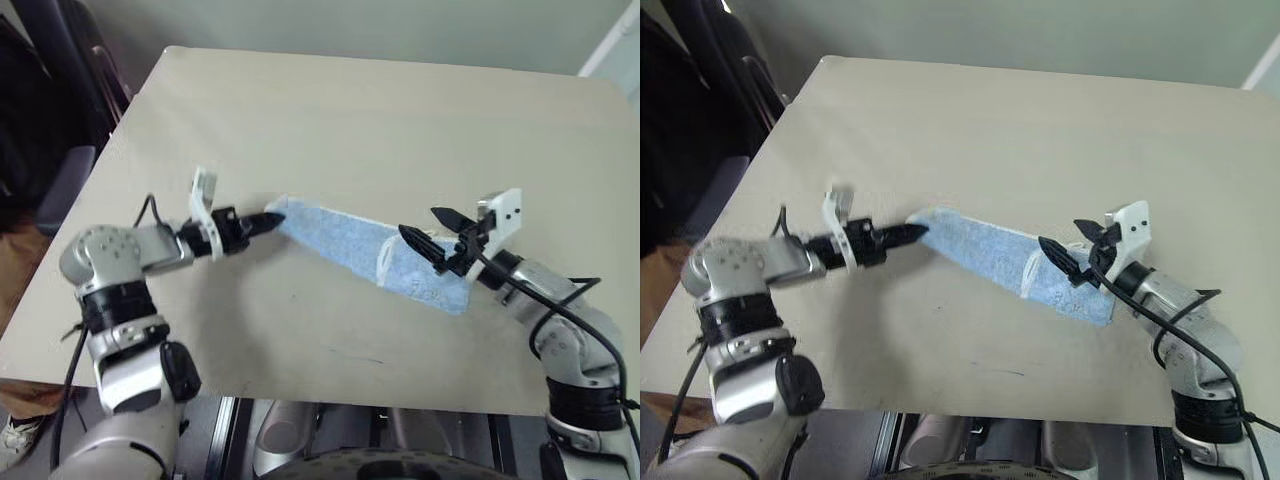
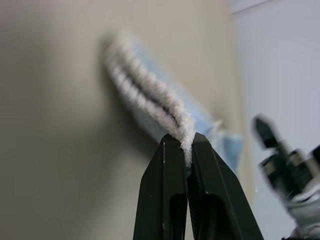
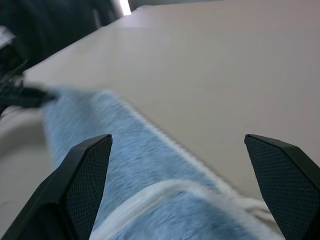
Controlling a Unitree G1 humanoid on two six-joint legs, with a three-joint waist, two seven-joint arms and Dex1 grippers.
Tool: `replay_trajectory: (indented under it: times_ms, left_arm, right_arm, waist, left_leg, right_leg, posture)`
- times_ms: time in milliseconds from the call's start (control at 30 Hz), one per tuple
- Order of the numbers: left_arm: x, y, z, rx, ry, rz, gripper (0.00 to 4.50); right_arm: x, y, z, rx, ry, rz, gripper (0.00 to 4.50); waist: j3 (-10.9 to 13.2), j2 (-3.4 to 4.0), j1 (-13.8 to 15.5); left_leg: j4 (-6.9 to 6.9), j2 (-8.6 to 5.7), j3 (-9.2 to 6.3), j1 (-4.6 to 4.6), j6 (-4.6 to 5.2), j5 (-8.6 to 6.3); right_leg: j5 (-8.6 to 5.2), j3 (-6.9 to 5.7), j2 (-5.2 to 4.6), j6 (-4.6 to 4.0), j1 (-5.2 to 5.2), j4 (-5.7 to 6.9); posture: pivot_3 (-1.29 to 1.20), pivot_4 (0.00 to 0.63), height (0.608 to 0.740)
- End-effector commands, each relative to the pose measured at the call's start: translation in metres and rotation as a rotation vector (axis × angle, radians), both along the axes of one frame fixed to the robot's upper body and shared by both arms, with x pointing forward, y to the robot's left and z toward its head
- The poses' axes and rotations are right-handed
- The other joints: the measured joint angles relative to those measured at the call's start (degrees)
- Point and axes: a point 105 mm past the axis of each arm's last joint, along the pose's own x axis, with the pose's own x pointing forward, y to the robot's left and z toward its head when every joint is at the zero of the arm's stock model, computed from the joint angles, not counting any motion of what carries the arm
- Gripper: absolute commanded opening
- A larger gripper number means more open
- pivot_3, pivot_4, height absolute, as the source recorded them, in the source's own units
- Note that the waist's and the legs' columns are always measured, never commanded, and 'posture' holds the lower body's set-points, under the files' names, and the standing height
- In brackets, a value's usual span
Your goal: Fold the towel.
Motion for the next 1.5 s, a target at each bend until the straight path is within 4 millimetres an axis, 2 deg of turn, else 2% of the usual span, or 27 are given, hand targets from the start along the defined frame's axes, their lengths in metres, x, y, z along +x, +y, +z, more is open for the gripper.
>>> replay_trajectory:
  times_ms: [33,200,300,367,567,867,1033,1233,1500]
  left_arm:
    - [-0.003,-0.026,0.024,0.031,-0.097,-0.124,0.02]
    - [-0.018,-0.078,0.047,0.009,-0.153,-0.365,0.02]
    - [-0.036,-0.106,0.043,0.027,-0.152,-0.528,0.02]
    - [-0.041,-0.115,0.039,0.044,-0.156,-0.581,0.02]
    - [-0.051,-0.133,0.031,0.014,-0.152,-0.71,0.02]
    - [-0.051,-0.159,-0.003,0.042,-0.11,-0.774,0.02]
    - [-0.053,-0.18,-0.012,0.024,-0.085,-0.801,0.02]
    - [-0.06,-0.191,-0.018,0.033,-0.072,-0.83,0.02]
    - [-0.063,-0.198,-0.024,0.048,-0.063,-0.838,0.02]
  right_arm:
    - [-0.012,-0.006,0.021,0.012,-0.063,0.04,4.5]
    - [-0.01,-0.024,0.025,-0.009,-0.077,-0.027,4.5]
    - [-0.009,-0.037,0.03,-0.01,-0.099,-0.089,4.5]
    - [-0.011,-0.041,0.03,-0.011,-0.104,-0.112,4.5]
    - [-0.018,-0.055,0.029,-0.016,-0.11,-0.194,4.5]
    - [-0.026,-0.066,0.032,-0.016,-0.117,-0.271,4.5]
    - [-0.024,-0.068,0.031,-0.016,-0.113,-0.297,4.5]
    - [-0.024,-0.069,0.032,-0.018,-0.115,-0.313,4.5]
    - [-0.024,-0.07,0.032,-0.022,-0.116,-0.328,4.5]
  waist:
    - [0.0,0.0,-0.1]
    - [0.1,-0.15,-0.3]
    - [0.1,-0.17,-0.4]
    - [0.1,-0.17,-0.4]
    - [0.1,-0.17,-0.5]
    - [0.1,-0.18,-0.5]
    - [0.1,-0.18,-0.4]
    - [0.1,-0.19,-0.4]
    - [0.1,-0.19,-0.4]
  left_leg:
    - [0.0,-0.02,0.01,0.04,-0.01,-0.03]
    - [-0.01,-0.01,0.02,0.02,0.38,0.19]
    - [-0.02,0.0,0.02,0.03,0.45,0.23]
    - [-0.02,0.0,0.02,0.06,0.47,0.23]
    - [-0.02,0.02,0.02,0.06,0.49,0.24]
    - [0.0,0.01,0.03,0.04,0.77,0.35]
    - [0.02,-0.02,0.03,-0.09,0.97,0.41]
    - [0.01,-0.02,0.04,-0.1,0.99,0.4]
    - [0.03,-0.02,0.04,-0.1,1.02,0.43]
  right_leg:
    - [0.01,0.02,-0.02,0.01,0.02,-0.04]
    - [-0.03,0.01,-0.03,0.07,-0.06,-0.04]
    - [0.1,0.01,-0.03,0.28,-0.06,-0.03]
    - [0.22,0.02,-0.03,0.52,-0.04,-0.05]
    - [0.23,0.02,-0.03,0.54,-0.05,-0.01]
    - [0.17,0.08,-0.04,0.74,0.05,-0.03]
    - [0.19,0.09,-0.08,0.96,0.03,-0.06]
    - [-0.07,0.09,-0.08,1.46,0.01,-0.06]
    - [-0.04,0.1,-0.09,1.55,0.02,-0.06]
  posture:
    - [0.0,0.15,0.733]
    - [0.0,0.15,0.733]
    - [0.0,0.15,0.733]
    - [0.0,0.15,0.733]
    - [0.0,0.15,0.733]
    - [0.0,0.15,0.733]
    - [0.0,0.15,0.733]
    - [0.0,0.15,0.733]
    - [0.0,0.15,0.733]
